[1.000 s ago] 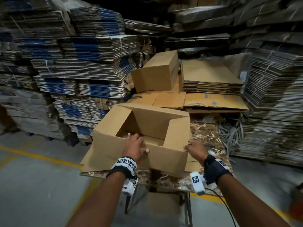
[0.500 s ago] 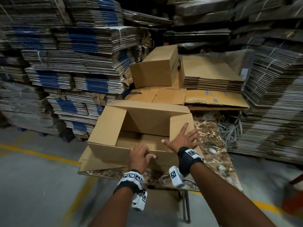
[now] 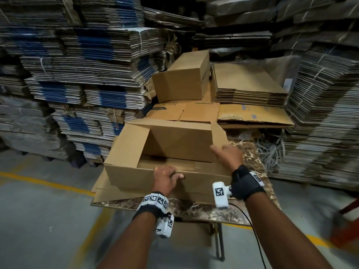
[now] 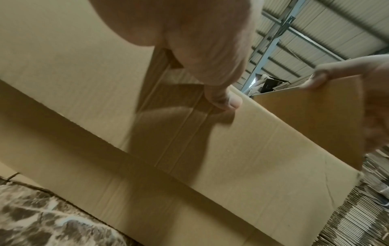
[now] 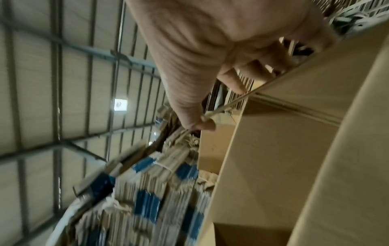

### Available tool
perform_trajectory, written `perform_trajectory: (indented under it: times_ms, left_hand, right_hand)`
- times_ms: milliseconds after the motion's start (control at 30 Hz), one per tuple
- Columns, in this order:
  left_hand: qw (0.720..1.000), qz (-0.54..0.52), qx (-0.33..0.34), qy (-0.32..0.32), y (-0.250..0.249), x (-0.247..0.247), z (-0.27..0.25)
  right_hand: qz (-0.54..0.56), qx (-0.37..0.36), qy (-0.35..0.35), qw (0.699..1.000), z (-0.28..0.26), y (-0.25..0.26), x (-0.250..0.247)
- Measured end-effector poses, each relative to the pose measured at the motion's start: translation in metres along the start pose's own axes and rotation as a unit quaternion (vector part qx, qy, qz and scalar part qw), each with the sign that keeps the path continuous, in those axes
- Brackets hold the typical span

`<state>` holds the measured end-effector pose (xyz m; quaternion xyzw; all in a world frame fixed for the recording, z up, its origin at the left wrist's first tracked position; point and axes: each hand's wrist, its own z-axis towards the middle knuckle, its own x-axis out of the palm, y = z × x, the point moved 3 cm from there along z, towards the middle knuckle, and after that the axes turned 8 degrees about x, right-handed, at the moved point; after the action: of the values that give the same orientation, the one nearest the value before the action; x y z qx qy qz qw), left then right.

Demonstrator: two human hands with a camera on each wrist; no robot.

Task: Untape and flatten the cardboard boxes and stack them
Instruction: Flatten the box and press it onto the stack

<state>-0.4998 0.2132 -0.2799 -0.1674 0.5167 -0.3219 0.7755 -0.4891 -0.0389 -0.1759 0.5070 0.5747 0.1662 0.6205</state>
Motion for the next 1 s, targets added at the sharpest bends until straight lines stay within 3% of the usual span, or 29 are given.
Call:
perform_trajectory:
  times_ms: [100,167,233,333,433,500,533,600,700,800,900,1000]
  left_hand:
    - [1.000,0.015,-0.005,-0.011,-0.005,-0.001,0.002]
    - [0.999,0.033,-0.007,-0.009,-0.007,-0.002,0.003]
    - [0.999,0.044,-0.012,-0.005,-0.008,-0.002,0.004]
    - [0.998,0.057,-0.031,0.009,-0.007,0.000,0.009]
    - [0.996,0.064,-0.054,0.017,-0.002,0.004,0.012]
    - [0.994,0.079,-0.069,0.023,-0.005,0.002,0.013]
    - [0.993,0.084,-0.079,0.028,-0.009,0.001,0.013]
    - [0.991,0.077,-0.106,0.038,-0.015,-0.001,0.014]
    - [0.989,0.064,-0.127,0.041,-0.021,-0.006,0.015]
    - [0.990,0.046,-0.129,0.043,-0.023,-0.009,0.017]
    - [0.990,0.016,-0.124,0.059,-0.026,-0.008,0.018]
    - [0.992,-0.020,-0.094,0.079,-0.022,-0.012,0.015]
  right_hand:
    - [0.200,0.024,-0.039,0.979,-0.003,-0.013,-0.050]
    - [0.269,0.060,-0.093,0.957,0.004,-0.037,-0.078]
    - [0.221,0.098,-0.148,0.959,0.017,-0.067,-0.096]
    - [-0.026,0.128,-0.178,0.975,0.026,-0.108,-0.095]
    - [-0.109,0.027,-0.062,0.992,0.023,-0.121,-0.053]
    - [-0.025,0.009,0.088,0.996,0.008,-0.122,-0.013]
    - [0.047,0.033,0.126,0.990,0.000,-0.120,-0.002]
    - [0.122,0.058,0.136,0.982,0.001,-0.124,0.008]
    - [0.046,-0.010,0.076,0.996,0.010,-0.116,-0.008]
    - [-0.058,-0.150,-0.002,0.987,0.010,-0.091,-0.014]
    - [-0.124,-0.302,0.059,0.943,-0.007,-0.057,0.011]
    - [-0.120,-0.295,0.109,0.942,-0.019,-0.045,0.048]
